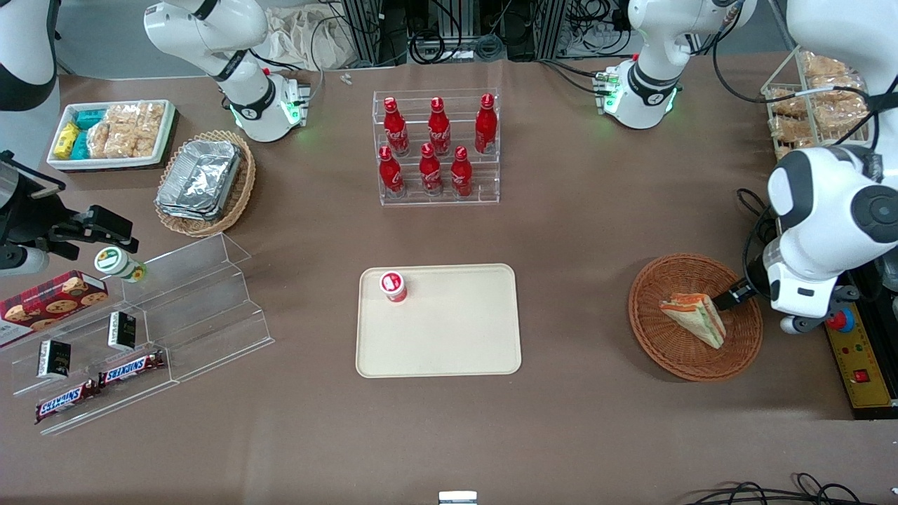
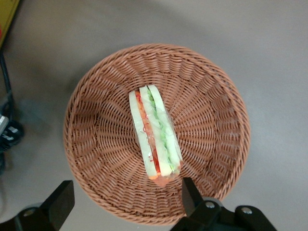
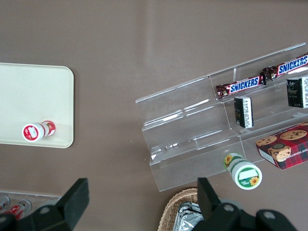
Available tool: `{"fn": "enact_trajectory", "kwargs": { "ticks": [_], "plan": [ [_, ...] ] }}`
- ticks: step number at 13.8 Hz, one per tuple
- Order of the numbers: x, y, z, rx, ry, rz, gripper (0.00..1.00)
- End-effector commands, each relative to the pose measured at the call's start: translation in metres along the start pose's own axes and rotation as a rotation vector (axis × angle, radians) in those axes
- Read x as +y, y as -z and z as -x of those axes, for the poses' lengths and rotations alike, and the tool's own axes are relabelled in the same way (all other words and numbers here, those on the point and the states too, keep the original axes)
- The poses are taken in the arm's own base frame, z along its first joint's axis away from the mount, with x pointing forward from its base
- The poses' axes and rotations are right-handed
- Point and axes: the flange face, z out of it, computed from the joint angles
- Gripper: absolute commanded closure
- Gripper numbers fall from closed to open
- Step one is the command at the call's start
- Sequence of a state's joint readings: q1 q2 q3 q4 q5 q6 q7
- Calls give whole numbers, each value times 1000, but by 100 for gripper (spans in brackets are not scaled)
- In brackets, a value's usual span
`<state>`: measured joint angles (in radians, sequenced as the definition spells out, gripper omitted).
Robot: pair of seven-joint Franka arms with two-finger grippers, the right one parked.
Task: Place sandwich from basket to tray
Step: 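Lower the left gripper and close it on the sandwich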
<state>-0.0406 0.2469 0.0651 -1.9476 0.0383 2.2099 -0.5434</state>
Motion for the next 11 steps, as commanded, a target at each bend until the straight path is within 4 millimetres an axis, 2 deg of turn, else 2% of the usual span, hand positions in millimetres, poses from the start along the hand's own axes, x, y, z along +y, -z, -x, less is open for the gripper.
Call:
{"fn": "enact_trajectory", "kwargs": {
  "ticks": [1,6,11],
  "plan": [
    [3,-29,3,-7,126,2,1],
    [10,-62,-8,25,439,59,1],
    [9,-94,-1,30,453,54,1]
  ]
}}
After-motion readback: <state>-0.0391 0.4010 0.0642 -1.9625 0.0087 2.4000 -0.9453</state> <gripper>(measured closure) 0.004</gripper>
